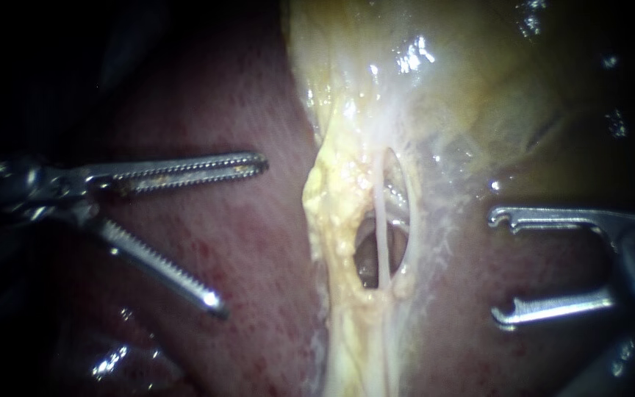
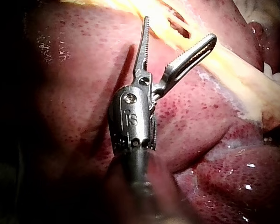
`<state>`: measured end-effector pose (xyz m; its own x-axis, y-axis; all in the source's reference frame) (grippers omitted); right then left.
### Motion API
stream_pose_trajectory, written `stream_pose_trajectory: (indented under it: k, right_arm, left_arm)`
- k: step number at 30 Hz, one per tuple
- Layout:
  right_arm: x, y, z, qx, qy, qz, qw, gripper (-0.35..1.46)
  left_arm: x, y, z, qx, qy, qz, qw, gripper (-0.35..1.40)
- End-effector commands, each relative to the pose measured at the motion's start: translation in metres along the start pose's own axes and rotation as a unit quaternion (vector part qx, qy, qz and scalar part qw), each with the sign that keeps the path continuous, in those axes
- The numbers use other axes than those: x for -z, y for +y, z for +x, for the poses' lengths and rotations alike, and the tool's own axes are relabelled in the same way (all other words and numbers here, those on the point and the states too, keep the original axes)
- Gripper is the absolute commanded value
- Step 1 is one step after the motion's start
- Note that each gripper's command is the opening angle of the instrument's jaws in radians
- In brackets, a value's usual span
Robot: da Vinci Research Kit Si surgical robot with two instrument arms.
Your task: Grabbing gallbladder
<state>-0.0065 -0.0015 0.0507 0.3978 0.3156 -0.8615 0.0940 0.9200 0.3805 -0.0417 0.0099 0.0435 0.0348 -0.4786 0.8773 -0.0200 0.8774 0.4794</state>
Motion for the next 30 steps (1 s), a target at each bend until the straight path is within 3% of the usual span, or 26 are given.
stream_pose_trajectory:
  k: [1, 13, 17, 23, 28, 30]
  right_arm:
    - [0.0000, 0.0000, 0.0000, 0.000, 0.000, 0.000, 1.0000, 0.59]
    - [0.0000, 0.0000, 0.0000, 0.000, 0.000, 0.000, 1.0000, 0.59]
    - [0.0000, 0.0000, 0.0000, 0.000, 0.000, 0.000, 1.0000, 0.59]
    - [0.0000, -0.0001, 0.0000, 0.000, 0.000, 0.000, 1.0000, 0.59]
    - [0.0000, -0.0001, 0.0000, 0.000, 0.000, 0.000, 1.0000, 0.59]
    - [0.0000, -0.0001, 0.0000, 0.000, 0.000, 0.000, 1.0000, 0.59]
  left_arm:
    - [0.0000, 0.0000, -0.0001, 0.003, 0.001, -0.005, 1.0000, 0.98]
    - [-0.0007, 0.0001, -0.0006, 0.048, 0.006, -0.070, 0.9964, 0.77]
    - [-0.0013, 0.0003, -0.0006, 0.083, 0.021, -0.107, 0.9906, 0.72]
    - [-0.0021, 0.0006, -0.0006, 0.119, 0.040, -0.144, 0.9816, 0.61]
    - [-0.0027, 0.0007, -0.0006, 0.153, 0.054, -0.169, 0.9722, 0.51]
    - [-0.0028, 0.0007, -0.0005, 0.173, 0.062, -0.183, 0.9658, 0.42]
